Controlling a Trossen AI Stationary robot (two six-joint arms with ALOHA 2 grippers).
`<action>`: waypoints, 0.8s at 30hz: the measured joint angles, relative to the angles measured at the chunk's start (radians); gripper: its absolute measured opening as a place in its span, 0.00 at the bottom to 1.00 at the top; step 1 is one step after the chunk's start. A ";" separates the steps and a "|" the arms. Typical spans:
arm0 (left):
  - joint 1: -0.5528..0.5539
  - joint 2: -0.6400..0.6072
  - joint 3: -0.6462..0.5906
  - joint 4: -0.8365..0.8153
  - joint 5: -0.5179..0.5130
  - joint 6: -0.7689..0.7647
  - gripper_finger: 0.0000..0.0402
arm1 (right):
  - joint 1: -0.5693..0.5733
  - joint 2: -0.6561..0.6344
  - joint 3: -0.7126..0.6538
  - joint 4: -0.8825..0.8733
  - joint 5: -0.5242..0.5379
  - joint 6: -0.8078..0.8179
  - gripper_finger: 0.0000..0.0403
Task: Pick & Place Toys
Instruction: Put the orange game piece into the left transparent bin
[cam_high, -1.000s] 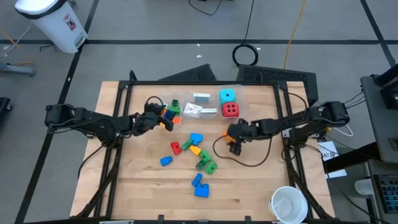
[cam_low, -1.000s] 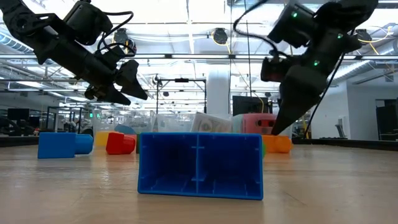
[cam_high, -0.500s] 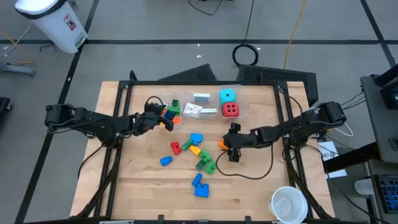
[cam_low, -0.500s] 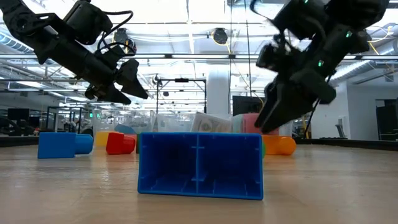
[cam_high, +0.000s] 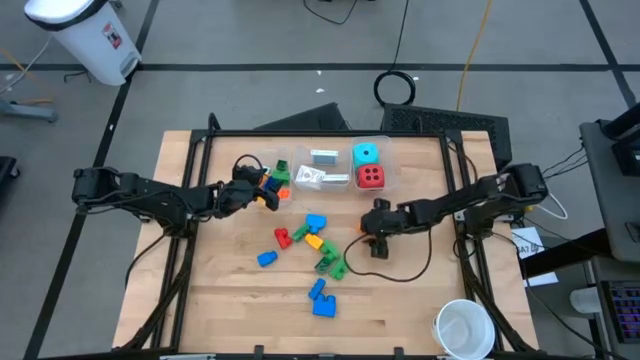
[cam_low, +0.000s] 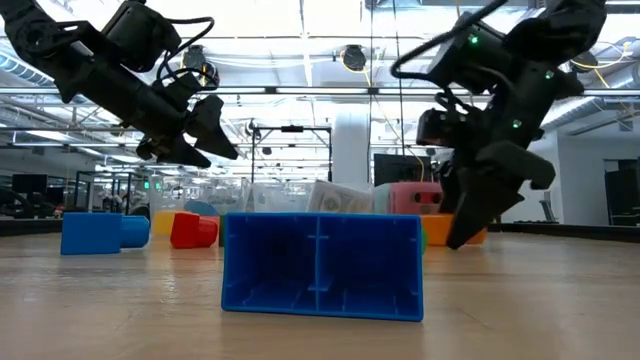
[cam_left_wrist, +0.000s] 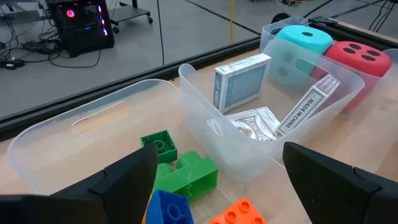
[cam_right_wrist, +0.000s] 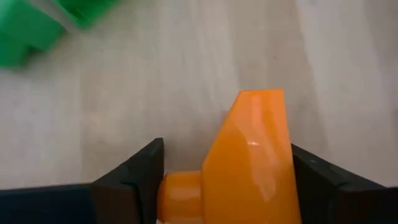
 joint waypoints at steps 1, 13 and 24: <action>0.000 0.000 0.000 0.000 0.000 0.000 0.87 | 0.000 -0.015 -0.001 -0.022 0.003 -0.001 0.56; -0.003 0.000 0.000 0.174 0.289 -0.114 0.87 | 0.032 -0.108 -0.001 0.016 0.153 -0.167 0.56; -0.141 0.205 0.199 0.277 0.417 -0.074 0.87 | 0.159 -0.089 0.000 0.442 0.523 -0.632 0.56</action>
